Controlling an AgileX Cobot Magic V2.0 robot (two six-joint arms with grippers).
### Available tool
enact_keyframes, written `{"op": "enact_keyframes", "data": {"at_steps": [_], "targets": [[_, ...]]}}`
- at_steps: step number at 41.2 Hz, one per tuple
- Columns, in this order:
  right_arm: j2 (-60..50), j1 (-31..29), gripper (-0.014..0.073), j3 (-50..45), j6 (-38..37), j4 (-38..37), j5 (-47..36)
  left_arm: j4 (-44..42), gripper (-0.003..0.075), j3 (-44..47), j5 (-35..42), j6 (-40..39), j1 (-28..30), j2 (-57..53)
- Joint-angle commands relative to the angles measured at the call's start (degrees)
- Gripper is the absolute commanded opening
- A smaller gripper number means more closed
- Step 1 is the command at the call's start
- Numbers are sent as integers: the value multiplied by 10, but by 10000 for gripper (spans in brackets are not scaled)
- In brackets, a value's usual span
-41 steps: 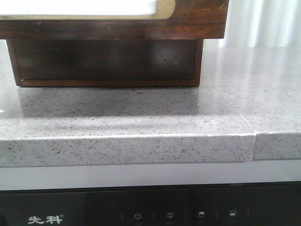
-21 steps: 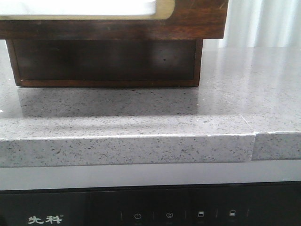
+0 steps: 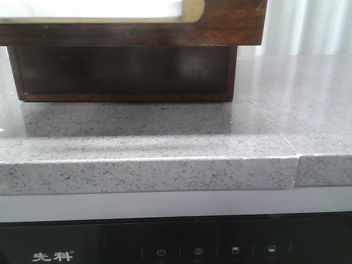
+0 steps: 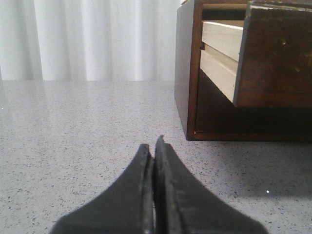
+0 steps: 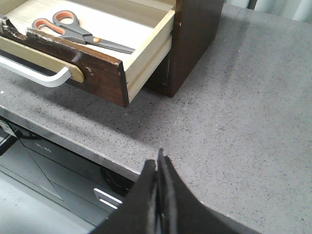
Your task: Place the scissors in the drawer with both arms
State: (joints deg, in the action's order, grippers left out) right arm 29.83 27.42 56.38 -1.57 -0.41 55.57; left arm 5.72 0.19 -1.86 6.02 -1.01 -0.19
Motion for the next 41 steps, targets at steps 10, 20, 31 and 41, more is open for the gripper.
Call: {"op": "enact_keyframes", "data": {"at_steps": [10,20,31,41], "targets": [[4,-4,-68,13,0,-3,-38,5,-20,15,52,-6,-4,-11],[4,-4,-68,13,0,-3,-38,5,-20,15,52,-6,-4,-11],[4,-4,-68,13,0,-3,-38,5,-20,15,52,-6,-4,-11],[-26,-26,-68,-25,6,-33,-77,5,-20,15,51,-6,-4,-11]]}}
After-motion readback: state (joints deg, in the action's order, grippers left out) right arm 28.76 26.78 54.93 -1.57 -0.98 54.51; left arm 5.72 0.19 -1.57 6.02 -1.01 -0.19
